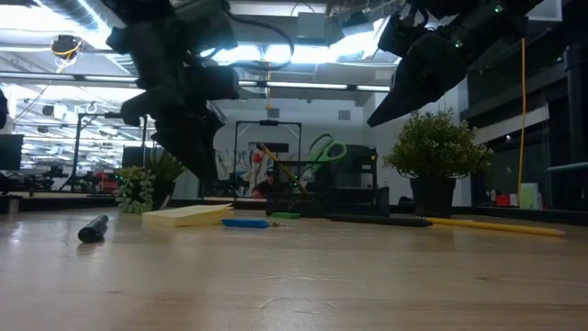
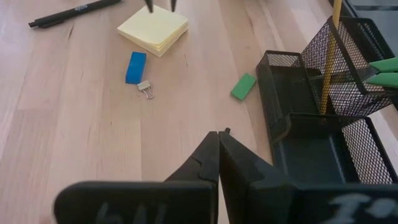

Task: Pick and place office supplies into organizer
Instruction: Put the yellow sticky notes into the black desk organizer

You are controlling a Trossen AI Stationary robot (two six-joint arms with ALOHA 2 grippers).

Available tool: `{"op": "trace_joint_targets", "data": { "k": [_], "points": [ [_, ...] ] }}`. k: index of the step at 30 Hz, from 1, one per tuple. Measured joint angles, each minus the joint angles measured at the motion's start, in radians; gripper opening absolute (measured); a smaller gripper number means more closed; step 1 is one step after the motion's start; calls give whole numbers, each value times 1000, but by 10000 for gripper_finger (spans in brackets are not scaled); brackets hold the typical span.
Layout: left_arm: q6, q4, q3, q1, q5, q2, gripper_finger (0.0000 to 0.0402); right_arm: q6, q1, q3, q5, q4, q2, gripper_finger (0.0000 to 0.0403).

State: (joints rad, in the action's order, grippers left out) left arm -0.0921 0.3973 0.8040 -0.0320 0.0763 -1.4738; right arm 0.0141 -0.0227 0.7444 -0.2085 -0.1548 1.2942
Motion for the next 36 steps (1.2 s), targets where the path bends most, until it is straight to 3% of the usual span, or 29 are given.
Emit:
{"op": "trace_joint_targets", "data": {
  "k": [9,20,30,36],
  "points": [
    [-188,69,0,-122,-123,0,123,-1,0,0,0,-9,0,10],
    [-350,75,0,-200,-171,-74,123,-1,0,0,0,-6,0,10],
    [-411,66,10,-214,-182,-144,123,-4,0,0,0,-5,0,10],
    [-411,89,88,-218,-219,-153,123,-19,0,0,0,-5,0,10]
  ]
}}
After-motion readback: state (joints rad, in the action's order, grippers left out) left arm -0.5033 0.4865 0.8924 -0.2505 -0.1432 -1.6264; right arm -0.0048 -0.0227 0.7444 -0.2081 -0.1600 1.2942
